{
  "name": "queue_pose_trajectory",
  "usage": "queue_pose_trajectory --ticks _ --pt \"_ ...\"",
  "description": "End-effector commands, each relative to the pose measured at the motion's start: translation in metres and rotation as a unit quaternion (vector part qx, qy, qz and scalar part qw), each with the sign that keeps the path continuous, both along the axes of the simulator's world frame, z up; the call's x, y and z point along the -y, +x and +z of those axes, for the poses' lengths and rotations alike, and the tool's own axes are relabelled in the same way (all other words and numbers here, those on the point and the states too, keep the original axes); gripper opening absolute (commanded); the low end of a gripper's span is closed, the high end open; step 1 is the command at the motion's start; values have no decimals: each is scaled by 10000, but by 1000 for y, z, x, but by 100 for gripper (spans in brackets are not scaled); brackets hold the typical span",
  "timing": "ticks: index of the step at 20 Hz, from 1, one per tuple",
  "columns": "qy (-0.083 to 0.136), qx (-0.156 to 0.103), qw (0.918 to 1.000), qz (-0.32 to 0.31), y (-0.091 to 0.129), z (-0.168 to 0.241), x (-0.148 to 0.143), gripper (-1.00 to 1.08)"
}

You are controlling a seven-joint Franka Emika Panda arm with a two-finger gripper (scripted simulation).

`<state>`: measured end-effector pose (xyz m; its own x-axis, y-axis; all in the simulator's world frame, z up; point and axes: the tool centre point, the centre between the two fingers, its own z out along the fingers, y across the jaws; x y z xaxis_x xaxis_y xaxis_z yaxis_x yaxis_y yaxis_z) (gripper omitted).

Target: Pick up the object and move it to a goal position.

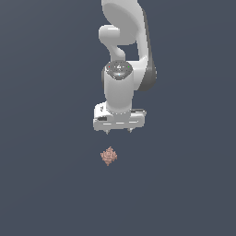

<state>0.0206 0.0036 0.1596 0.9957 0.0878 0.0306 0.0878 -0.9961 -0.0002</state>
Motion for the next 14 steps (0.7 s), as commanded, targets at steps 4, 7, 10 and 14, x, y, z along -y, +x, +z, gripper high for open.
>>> queue_pose_trajectory --ticks 4,7,10,14 --pt "-35 -33 9984 565 14 -12 8 100" --pt "-51 -55 9955 945 24 -21 14 100" --pt "-62 -76 9912 1323 33 -29 20 100" --pt "-69 -102 9834 1812 44 -42 28 100"
